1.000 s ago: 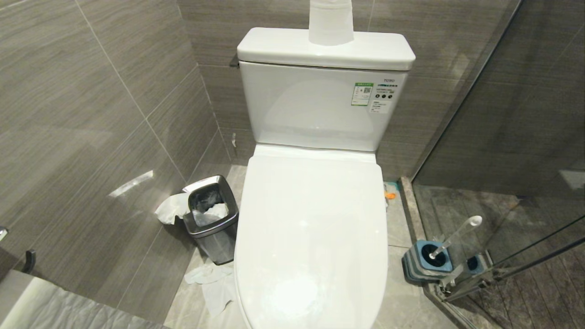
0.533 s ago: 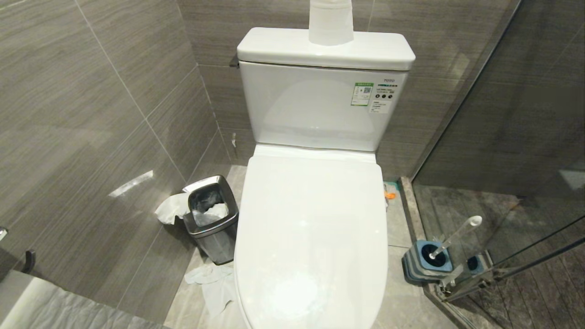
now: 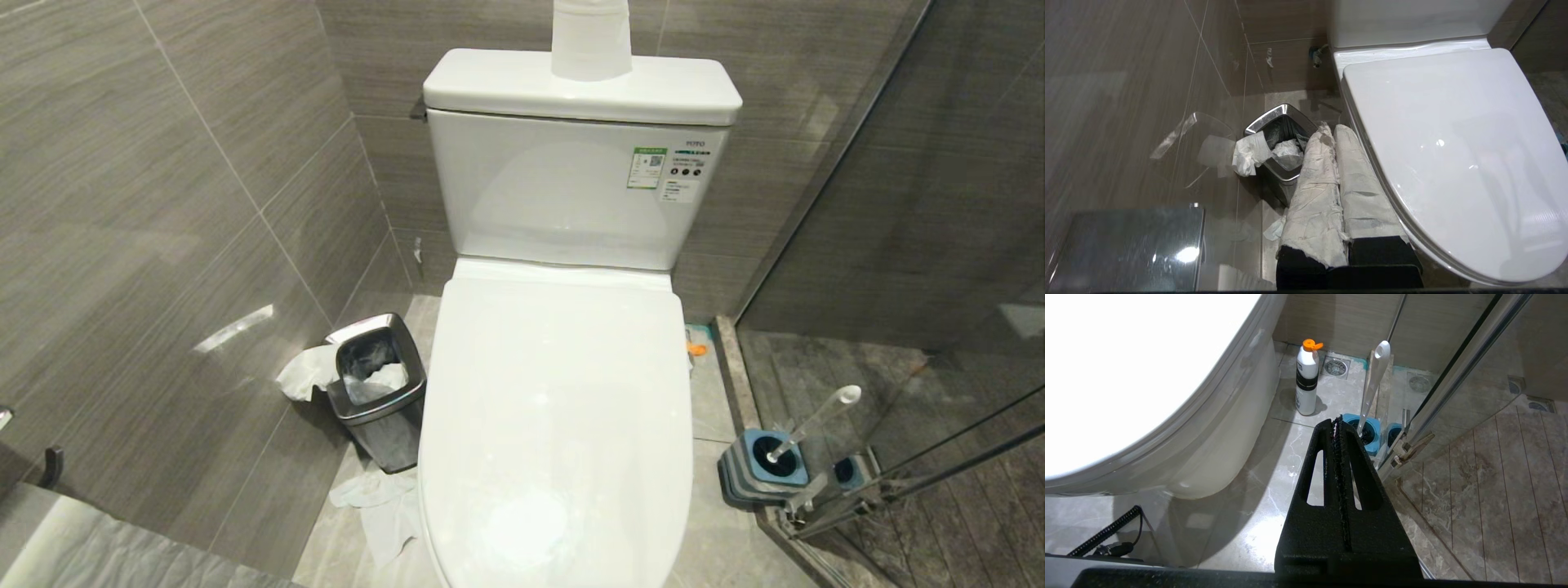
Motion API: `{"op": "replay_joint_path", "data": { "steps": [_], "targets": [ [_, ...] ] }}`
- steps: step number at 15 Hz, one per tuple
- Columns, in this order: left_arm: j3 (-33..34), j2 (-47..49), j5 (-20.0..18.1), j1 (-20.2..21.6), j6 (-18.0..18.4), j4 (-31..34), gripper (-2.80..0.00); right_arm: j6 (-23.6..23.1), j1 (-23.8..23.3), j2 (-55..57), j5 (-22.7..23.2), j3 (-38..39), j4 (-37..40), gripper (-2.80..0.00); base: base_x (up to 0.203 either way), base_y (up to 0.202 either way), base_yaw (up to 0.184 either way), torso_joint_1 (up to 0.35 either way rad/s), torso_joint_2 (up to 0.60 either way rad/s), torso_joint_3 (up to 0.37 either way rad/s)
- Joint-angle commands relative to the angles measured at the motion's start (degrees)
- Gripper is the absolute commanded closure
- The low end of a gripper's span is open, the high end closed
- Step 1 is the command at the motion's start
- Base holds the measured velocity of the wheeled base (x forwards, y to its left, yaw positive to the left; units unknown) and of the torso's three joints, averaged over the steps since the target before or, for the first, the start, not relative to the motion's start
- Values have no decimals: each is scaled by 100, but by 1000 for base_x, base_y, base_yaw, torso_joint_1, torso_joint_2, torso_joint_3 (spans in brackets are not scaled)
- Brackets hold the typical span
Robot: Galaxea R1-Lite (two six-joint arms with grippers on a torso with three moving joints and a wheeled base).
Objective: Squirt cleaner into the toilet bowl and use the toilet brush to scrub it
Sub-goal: Use the left hand to lift the toilet lid slightly
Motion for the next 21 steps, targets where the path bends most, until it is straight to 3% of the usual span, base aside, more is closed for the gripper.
{"op": "replay_joint_path", "data": {
  "steps": [1, 4, 11, 16, 21],
  "targets": [
    [-506, 1001, -32, -9, -7, 3, 0, -3, 0, 2, 5, 3, 1, 0, 0, 0, 0, 0, 0, 0],
    [-927, 1638, -266, -2, -24, 2, 0, 0, 0, 2, 5, -1, 1, 0, 0, 0, 0, 0, 0, 0],
    [-1126, 2534, -812, -1, -12, -65, 0, 0, 0, 2, 5, 7, 1, 0, 0, 0, 0, 0, 0, 0],
    [-1618, 3651, -850, -112, 73, -721, 0, -2, 0, 2, 5, -1, 1, 0, 0, 0, 0, 0, 0, 0],
    [-2230, 4939, -951, -135, 486, -1231, 0, -2, 0, 2, 5, -1, 1, 0, 0, 0, 0, 0, 0, 0]
  ]
}}
